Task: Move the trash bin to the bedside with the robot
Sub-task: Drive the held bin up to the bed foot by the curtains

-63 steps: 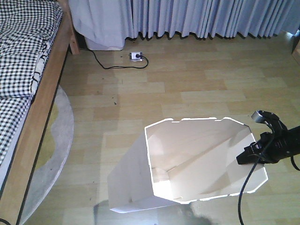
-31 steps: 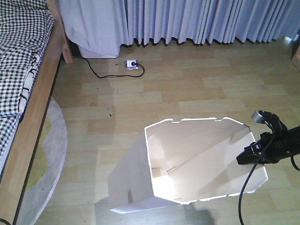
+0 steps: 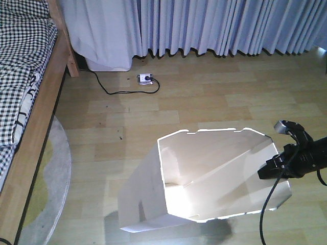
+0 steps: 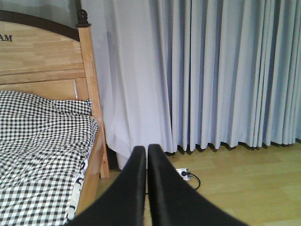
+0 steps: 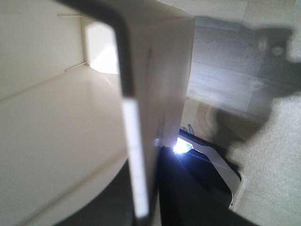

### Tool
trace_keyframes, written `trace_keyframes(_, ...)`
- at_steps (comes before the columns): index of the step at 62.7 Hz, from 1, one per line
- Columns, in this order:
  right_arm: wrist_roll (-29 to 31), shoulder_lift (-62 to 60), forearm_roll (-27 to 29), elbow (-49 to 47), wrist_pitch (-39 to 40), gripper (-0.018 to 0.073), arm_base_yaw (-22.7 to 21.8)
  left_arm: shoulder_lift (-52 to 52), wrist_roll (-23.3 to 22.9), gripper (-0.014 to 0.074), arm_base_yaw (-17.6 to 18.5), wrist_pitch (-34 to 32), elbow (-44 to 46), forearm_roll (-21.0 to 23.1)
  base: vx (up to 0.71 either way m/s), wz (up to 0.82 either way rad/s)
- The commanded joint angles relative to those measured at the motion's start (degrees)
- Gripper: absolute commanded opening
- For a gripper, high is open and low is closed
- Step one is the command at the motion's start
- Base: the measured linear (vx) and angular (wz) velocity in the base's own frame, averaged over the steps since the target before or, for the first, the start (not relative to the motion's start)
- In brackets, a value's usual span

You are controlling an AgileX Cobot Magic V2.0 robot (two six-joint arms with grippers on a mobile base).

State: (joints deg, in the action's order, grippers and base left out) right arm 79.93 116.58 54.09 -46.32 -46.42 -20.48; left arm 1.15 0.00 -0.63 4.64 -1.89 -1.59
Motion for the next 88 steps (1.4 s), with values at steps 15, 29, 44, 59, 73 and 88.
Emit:
trace_keyframes(15, -0.22, -3.60, 6.19, -0.79, -13.15, -0.0003, -0.22, 0.37, -0.79, -0.0006, 0.35, -4.28, -0.67, 0.54, 0.19, 0.02)
trace_keyframes(29, -0.22, -3.60, 6.19, -0.79, -13.15, -0.0003, -0.22, 0.37, -0.79, -0.0006, 0.35, -4.28, -0.67, 0.54, 0.18, 0.03)
trace_keyframes(44, -0.22, -3.60, 6.19, -0.79, -13.15, -0.0003, -0.22, 0.37, -0.79, -0.0006, 0.35, -4.28, -0.67, 0.54, 0.16, 0.05)
trace_keyframes(59, -0.22, -3.60, 6.20, -0.79, -13.20, -0.0003, -0.22, 0.37, -0.79, -0.0006, 0.35, -4.28, -0.67, 0.54, 0.15, 0.00)
trace_keyframes(73, -0.22, -3.60, 6.20, -0.79, -13.20, -0.0003, -0.22, 0.37, -0.79, -0.0006, 0.35, -4.28, -0.67, 0.54, 0.17, -0.03)
trace_keyframes(88, -0.22, -3.60, 6.20, -0.79, -13.20, -0.0003, -0.22, 0.37, -0.79, -0.0006, 0.35, -4.28, -0.67, 0.54, 0.19, -0.04)
